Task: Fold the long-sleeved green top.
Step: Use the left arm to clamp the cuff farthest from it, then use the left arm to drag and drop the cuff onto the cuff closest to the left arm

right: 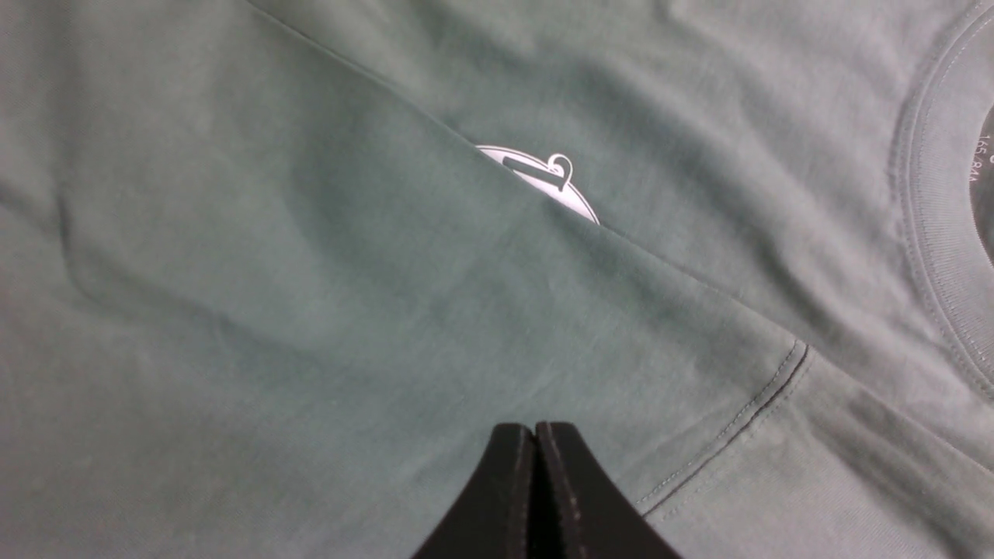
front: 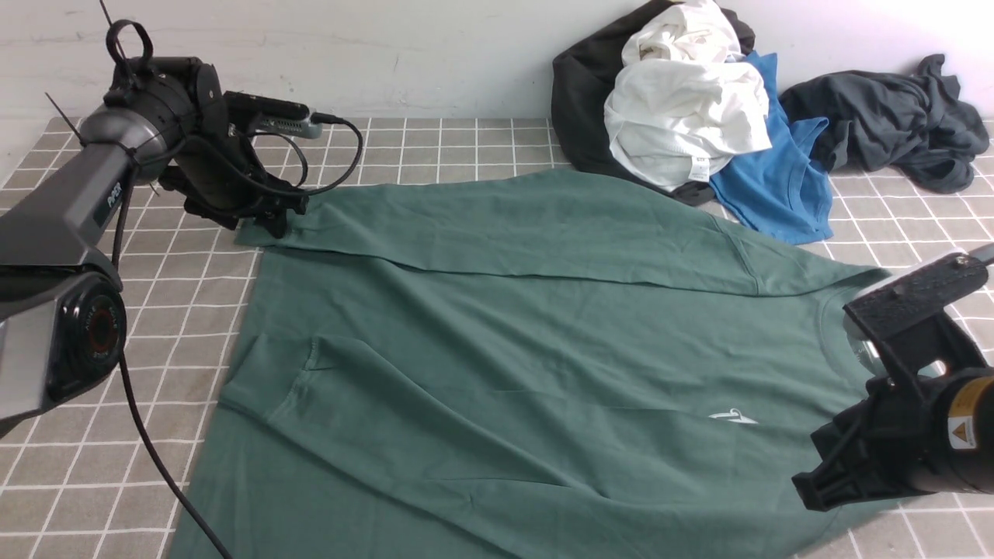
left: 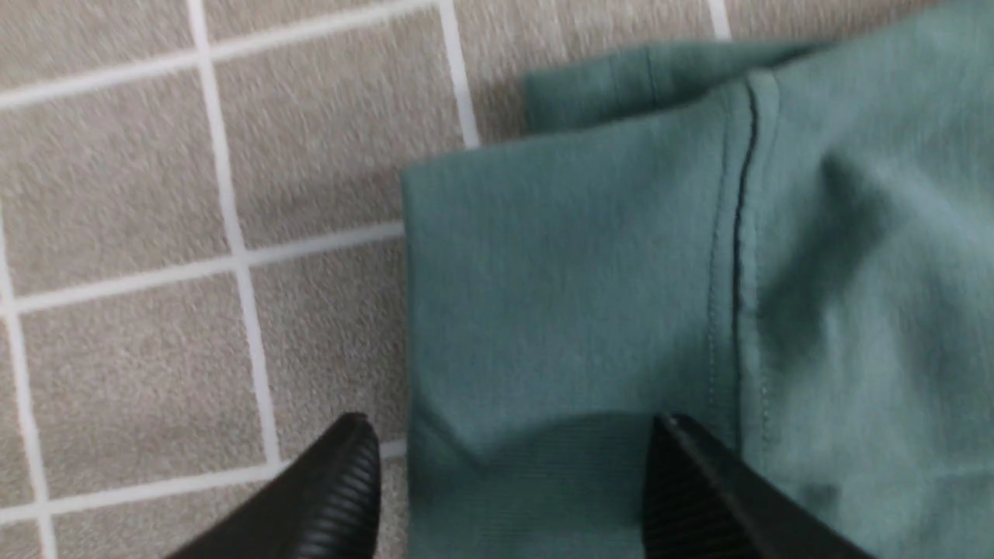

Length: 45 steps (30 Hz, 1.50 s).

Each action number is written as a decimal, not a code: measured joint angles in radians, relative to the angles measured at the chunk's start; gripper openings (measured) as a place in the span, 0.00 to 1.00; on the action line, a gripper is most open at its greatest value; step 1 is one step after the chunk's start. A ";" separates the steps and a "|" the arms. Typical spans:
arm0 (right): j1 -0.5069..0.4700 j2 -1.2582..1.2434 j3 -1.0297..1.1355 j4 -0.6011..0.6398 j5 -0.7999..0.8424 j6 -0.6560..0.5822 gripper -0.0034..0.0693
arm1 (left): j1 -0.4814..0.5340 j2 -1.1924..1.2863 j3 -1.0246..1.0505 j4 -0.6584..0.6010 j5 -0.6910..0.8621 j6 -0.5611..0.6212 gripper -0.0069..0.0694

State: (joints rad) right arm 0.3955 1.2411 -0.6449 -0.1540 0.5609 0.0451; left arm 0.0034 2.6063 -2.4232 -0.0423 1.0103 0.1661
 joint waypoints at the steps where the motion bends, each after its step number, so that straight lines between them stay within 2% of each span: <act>1: 0.000 0.000 0.000 -0.001 0.000 0.000 0.03 | 0.000 0.001 0.000 -0.001 0.000 0.000 0.61; 3: 0.000 0.000 0.000 -0.014 0.000 0.000 0.03 | 0.000 0.002 -0.002 -0.007 0.001 -0.003 0.48; 4: 0.000 0.000 0.000 -0.015 0.000 0.000 0.03 | -0.001 0.002 -0.002 -0.008 0.001 -0.003 0.46; 6: 0.000 0.000 0.000 -0.017 0.000 0.000 0.03 | -0.004 0.005 -0.006 -0.013 0.012 -0.007 0.28; 7: 0.000 0.000 0.000 -0.017 0.000 0.000 0.03 | -0.004 0.005 -0.009 -0.013 0.018 -0.007 0.25; 8: 0.000 0.000 0.000 -0.017 0.000 0.000 0.03 | -0.005 0.007 -0.020 -0.013 0.045 -0.007 0.15; 11: 0.000 0.000 0.000 -0.017 0.000 0.000 0.03 | -0.005 0.010 -0.066 -0.017 0.147 -0.007 0.09; 15: 0.000 0.000 0.000 -0.019 0.000 0.000 0.03 | -0.008 -0.022 -0.120 -0.047 0.219 -0.007 0.08; 19: 0.000 0.000 0.000 -0.019 0.022 0.000 0.03 | -0.024 -0.138 -0.063 -0.061 0.223 -0.007 0.08; 24: 0.000 0.000 0.000 -0.031 0.063 0.000 0.03 | -0.053 -0.378 0.155 -0.104 0.224 -0.050 0.08; 27: 0.000 0.000 0.000 -0.031 0.057 0.000 0.03 | -0.068 -0.553 0.406 -0.107 0.223 -0.080 0.08; 30: 0.000 0.000 0.000 -0.017 0.054 0.000 0.03 | -0.071 -0.642 0.636 -0.091 0.221 -0.094 0.08; 31: 0.000 0.000 0.000 -0.017 0.053 0.000 0.03 | -0.071 -0.647 0.653 -0.090 0.221 -0.094 0.08; 32: 0.000 -0.001 0.000 -0.014 0.051 0.000 0.03 | -0.071 -0.677 0.781 -0.081 0.220 -0.096 0.08; 36: 0.000 -0.016 0.000 -0.007 0.032 0.000 0.03 | -0.071 -0.728 0.983 -0.071 0.215 -0.096 0.09; 39: 0.000 -0.027 0.000 -0.001 0.017 0.000 0.03 | -0.073 -0.759 0.993 -0.079 0.200 -0.096 0.09; 45: 0.000 -0.031 0.000 0.004 -0.001 0.000 0.03 | -0.101 -0.867 0.886 -0.089 0.203 -0.096 0.10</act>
State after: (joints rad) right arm 0.3955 1.2097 -0.6449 -0.1504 0.5601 0.0451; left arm -0.0978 1.7392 -1.5369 -0.1312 1.2137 0.0701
